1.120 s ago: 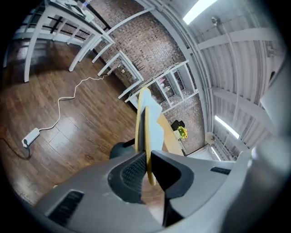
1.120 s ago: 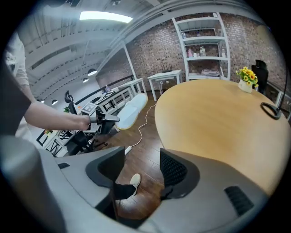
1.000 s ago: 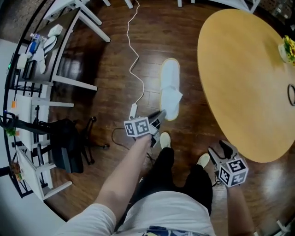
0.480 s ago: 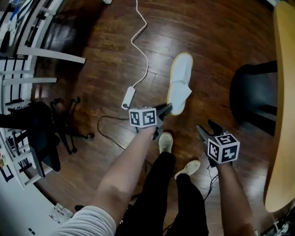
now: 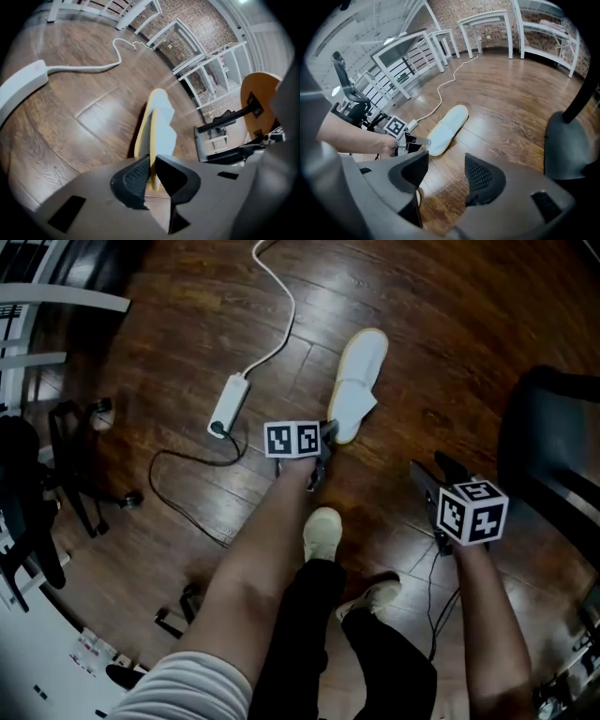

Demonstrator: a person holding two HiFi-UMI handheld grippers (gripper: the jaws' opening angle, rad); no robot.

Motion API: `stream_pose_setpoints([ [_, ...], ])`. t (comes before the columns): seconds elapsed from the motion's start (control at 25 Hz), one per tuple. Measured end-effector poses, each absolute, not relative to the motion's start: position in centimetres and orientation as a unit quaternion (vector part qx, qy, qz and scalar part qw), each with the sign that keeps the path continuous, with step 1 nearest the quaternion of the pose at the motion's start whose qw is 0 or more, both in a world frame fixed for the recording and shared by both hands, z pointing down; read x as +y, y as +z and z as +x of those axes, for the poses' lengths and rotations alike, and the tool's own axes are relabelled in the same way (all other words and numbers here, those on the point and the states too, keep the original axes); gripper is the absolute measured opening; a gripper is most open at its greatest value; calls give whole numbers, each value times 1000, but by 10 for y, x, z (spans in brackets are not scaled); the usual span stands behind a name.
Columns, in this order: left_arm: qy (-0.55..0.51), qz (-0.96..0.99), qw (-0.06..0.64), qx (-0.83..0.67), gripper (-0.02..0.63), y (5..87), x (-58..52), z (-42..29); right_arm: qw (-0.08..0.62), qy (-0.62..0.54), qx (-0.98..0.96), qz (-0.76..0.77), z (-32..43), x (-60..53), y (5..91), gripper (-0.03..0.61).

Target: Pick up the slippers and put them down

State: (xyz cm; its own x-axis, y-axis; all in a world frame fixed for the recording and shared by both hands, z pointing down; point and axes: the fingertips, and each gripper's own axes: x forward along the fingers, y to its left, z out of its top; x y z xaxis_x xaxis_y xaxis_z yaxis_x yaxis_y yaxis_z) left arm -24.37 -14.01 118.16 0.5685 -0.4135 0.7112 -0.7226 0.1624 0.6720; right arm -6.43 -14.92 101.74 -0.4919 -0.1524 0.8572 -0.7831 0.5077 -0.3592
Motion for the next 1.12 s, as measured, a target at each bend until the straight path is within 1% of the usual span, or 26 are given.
stream_pose_setpoints([
  [0.04,143,627,612,-459,49,1196,-136,-253,403,395,-769,301,-67,-146,1025,267],
  [0.08,163,621,609,-466,78,1208,-131,-260,404,398,-768,299,-69,-142,1030,267],
  [0.12,182,615,608,-469,124,1218,-126,-265,406,399,-766,298,-70,-138,1034,267],
  [0.16,197,611,607,-468,205,1225,-121,-269,407,400,-766,298,-72,-135,1036,267],
  [0.2,207,610,607,-466,263,1228,-118,-272,408,400,-765,297,-73,-133,1037,267],
  [0.4,231,611,580,-487,270,1199,-117,-293,406,404,-767,289,-84,-129,1019,267],
  [0.48,244,619,564,-489,270,1166,-111,-298,403,409,-767,286,-91,-127,997,267],
  [0.6,268,640,534,-483,270,1095,-107,-303,396,412,-773,275,-107,-128,948,267],
  [0.72,273,654,516,-481,270,1003,-110,-300,394,411,-780,261,-118,-131,887,267],
  [0.84,271,659,502,-491,270,891,-103,-295,395,409,-784,250,-122,-123,808,267],
  [0.96,259,671,474,-508,272,765,-90,-289,375,406,-794,251,-125,-112,707,267],
  [1.12,249,698,431,-514,271,594,-83,-276,327,376,-828,258,-121,-108,550,267],
])
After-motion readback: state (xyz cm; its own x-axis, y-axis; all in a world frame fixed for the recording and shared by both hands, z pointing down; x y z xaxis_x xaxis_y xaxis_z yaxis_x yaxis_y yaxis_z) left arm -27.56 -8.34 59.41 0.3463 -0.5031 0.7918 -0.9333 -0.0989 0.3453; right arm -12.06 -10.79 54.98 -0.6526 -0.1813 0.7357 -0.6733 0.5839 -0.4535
